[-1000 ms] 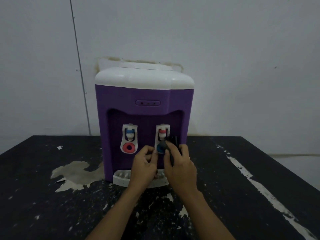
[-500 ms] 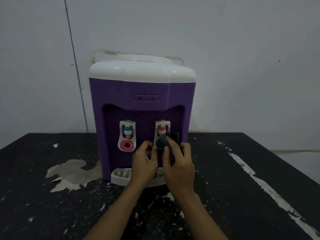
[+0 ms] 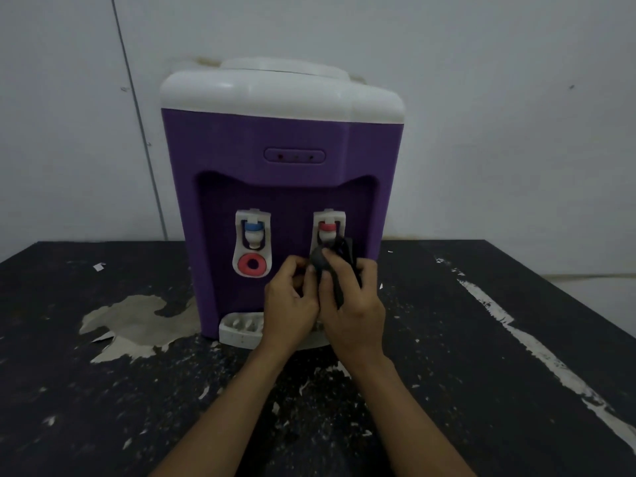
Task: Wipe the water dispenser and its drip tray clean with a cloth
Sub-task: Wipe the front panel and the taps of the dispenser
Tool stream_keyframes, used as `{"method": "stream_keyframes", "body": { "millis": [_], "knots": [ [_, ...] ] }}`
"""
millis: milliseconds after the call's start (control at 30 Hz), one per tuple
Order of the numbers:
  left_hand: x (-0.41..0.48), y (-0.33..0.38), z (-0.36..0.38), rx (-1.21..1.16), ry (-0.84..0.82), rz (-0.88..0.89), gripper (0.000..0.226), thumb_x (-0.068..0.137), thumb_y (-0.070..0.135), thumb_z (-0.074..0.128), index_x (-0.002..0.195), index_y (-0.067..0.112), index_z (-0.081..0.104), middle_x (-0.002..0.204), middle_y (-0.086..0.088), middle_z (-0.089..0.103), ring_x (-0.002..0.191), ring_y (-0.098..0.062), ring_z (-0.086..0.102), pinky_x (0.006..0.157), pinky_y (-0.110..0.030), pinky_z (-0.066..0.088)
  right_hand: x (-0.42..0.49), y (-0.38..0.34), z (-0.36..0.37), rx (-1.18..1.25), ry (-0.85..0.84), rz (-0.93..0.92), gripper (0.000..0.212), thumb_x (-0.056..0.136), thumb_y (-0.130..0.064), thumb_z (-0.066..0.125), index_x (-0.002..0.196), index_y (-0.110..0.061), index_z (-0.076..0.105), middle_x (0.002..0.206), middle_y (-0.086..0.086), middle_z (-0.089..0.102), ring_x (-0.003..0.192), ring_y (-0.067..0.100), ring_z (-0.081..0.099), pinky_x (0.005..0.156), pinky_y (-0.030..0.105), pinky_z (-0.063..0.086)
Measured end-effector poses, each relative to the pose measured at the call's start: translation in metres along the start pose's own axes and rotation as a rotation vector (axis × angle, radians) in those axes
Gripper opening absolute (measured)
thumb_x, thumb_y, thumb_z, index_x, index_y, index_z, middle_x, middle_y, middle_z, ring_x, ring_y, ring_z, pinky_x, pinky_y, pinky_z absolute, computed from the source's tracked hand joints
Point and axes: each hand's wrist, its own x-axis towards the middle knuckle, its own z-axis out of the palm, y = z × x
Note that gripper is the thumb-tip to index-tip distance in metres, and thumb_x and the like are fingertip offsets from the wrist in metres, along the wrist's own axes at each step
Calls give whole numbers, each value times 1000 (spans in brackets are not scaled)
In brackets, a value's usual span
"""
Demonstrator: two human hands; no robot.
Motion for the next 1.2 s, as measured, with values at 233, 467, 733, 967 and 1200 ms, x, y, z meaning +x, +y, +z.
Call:
{"method": "stream_keyframes", "body": {
  "millis": [233, 467, 733, 967, 1200],
  "knots": [
    [4, -6, -3, 17, -14, 47, 10, 102, 17, 56, 94, 15, 61, 72, -4, 67, 65, -27, 67, 60, -50, 56, -2, -7, 9, 44, 118, 58, 29, 100, -23, 53, 128, -22, 58, 107, 5, 50, 76, 4, 48, 57, 14, 47],
    [5, -7, -4, 26, -15, 69, 10, 102, 17, 56, 93, 16, 61, 70, -3, 67, 61, -26, 65, 57, -51, 53, -4, -10, 13, 90, 176, 91, 29, 101, -19, 53, 128, -14, 62, 107, 7, 50, 83, 2, 49, 65, 13, 48],
    [5, -10, -4, 47, -10, 102, 12, 103, 23, 55, 92, 23, 60, 68, -7, 65, 60, -34, 63, 53, -54, 49, 0, -15, 5, 132, 212, 79, 31, 101, -19, 52, 129, -11, 63, 107, 10, 51, 87, 3, 51, 73, 10, 48],
    [4, -8, -3, 31, -1, 66, 10, 102, 18, 56, 93, 19, 61, 66, -5, 66, 58, -30, 63, 54, -53, 51, -4, -11, 7, 133, 128, 131, 34, 100, -24, 51, 130, -14, 62, 107, 6, 51, 85, 6, 54, 69, 11, 48],
    [5, -7, -3, 55, 13, 82, 14, 102, 20, 55, 90, 24, 59, 64, -8, 63, 55, -33, 57, 49, -49, 47, 7, -12, 5, 135, 167, 136, 37, 101, -24, 50, 136, -16, 58, 111, 9, 50, 91, 7, 54, 75, 10, 48]
  ]
}}
